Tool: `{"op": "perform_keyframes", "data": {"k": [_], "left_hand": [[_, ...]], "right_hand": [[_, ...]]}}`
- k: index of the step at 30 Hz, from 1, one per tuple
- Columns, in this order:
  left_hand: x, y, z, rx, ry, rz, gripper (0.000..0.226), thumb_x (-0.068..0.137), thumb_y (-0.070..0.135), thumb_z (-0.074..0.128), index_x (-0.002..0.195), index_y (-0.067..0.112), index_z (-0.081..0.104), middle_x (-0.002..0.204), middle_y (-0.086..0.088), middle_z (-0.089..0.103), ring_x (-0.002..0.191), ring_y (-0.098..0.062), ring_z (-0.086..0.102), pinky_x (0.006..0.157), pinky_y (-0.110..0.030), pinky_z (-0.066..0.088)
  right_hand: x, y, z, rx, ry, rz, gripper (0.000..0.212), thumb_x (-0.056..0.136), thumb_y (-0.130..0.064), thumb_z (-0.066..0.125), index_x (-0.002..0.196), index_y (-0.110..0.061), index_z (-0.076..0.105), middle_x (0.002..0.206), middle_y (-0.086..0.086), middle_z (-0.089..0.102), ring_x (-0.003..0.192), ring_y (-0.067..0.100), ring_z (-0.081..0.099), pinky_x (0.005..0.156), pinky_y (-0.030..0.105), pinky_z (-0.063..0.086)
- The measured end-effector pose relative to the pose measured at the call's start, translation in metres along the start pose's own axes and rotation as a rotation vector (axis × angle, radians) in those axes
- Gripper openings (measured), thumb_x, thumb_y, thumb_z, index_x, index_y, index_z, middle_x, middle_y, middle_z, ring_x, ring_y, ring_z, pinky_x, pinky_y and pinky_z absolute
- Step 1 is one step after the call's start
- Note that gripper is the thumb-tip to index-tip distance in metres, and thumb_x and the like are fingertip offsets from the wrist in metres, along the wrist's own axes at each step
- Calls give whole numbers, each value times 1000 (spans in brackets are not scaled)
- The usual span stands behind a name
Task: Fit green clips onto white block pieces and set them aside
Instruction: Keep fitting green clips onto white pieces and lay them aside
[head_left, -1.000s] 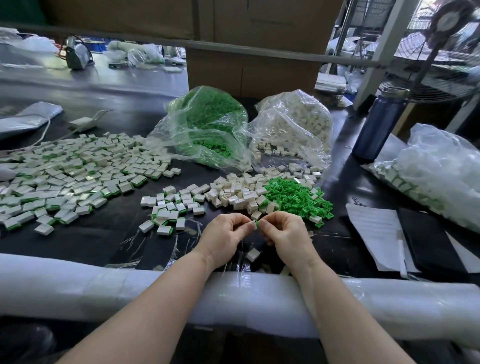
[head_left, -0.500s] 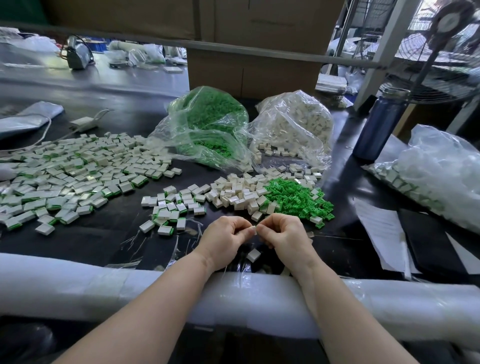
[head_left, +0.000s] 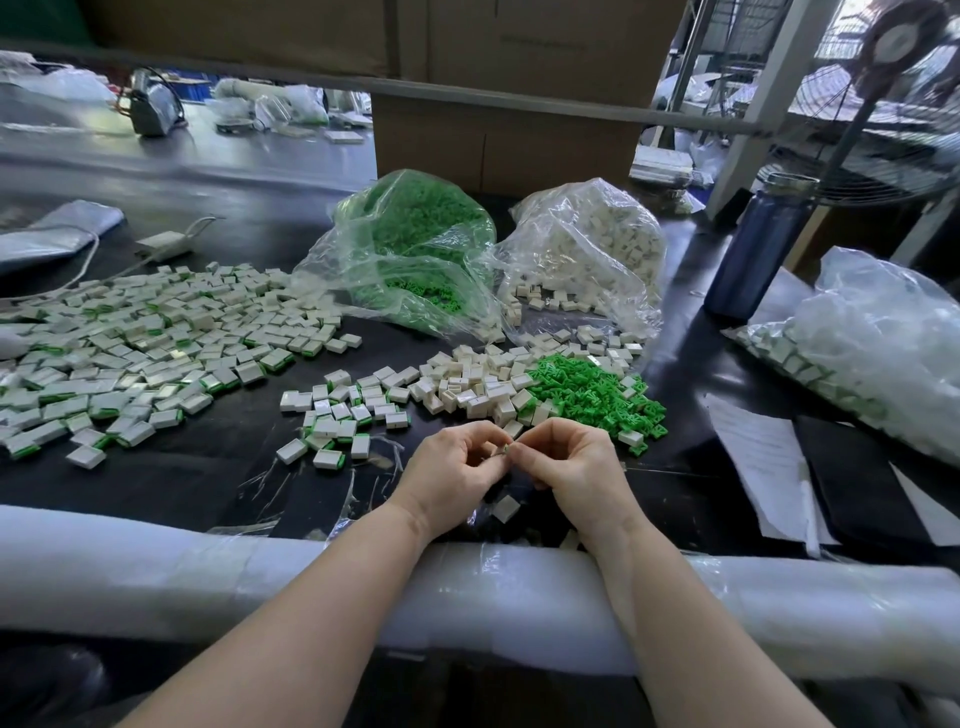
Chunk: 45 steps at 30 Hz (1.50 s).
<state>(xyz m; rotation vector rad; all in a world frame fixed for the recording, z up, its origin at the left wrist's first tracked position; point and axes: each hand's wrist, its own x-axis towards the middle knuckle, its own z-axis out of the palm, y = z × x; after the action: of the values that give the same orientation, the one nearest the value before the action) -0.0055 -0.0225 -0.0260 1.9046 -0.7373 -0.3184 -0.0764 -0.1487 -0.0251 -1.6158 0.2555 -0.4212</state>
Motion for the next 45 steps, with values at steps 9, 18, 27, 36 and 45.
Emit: {"op": "perform_keyframes", "data": {"k": [9, 18, 27, 36, 45], "left_hand": [[1, 0, 0, -93, -5, -21, 13, 70, 31, 57, 78, 27, 66, 68, 0, 60, 65, -16, 53, 74, -41, 50], [1, 1, -2, -121, -22, 31, 14, 84, 9, 64, 87, 23, 65, 98, 1, 52, 80, -12, 54, 73, -11, 45], [0, 1, -2, -42, -91, 73, 15, 82, 10, 67, 84, 25, 65, 103, 4, 47, 70, -5, 49, 76, -15, 44], [0, -1, -1, 52, -122, 64, 12, 69, 35, 58, 79, 41, 61, 100, 14, 47, 72, -10, 52, 85, -40, 50], [1, -4, 1, 76, -124, 33, 17, 66, 36, 54, 81, 35, 62, 100, 16, 47, 72, -7, 51, 86, -42, 48]], "right_hand": [[1, 1, -1, 42, -36, 4, 11, 82, -1, 66, 73, -5, 66, 56, 3, 64, 46, 10, 56, 44, 17, 44], [4, 4, 2, -98, -84, 7, 14, 92, -18, 56, 81, -17, 66, 65, -8, 65, 63, 4, 60, 53, 13, 42], [4, 5, -1, 0, -173, 46, 21, 86, -19, 61, 77, -3, 70, 55, -1, 59, 47, 4, 54, 46, 14, 41], [3, 2, 0, -18, -132, 45, 21, 88, -6, 59, 79, 10, 68, 55, 7, 52, 43, 3, 43, 44, 13, 36], [4, 5, 0, -18, -125, 58, 23, 88, -6, 59, 80, 15, 66, 46, -3, 51, 41, 1, 41, 43, 12, 34]]}}
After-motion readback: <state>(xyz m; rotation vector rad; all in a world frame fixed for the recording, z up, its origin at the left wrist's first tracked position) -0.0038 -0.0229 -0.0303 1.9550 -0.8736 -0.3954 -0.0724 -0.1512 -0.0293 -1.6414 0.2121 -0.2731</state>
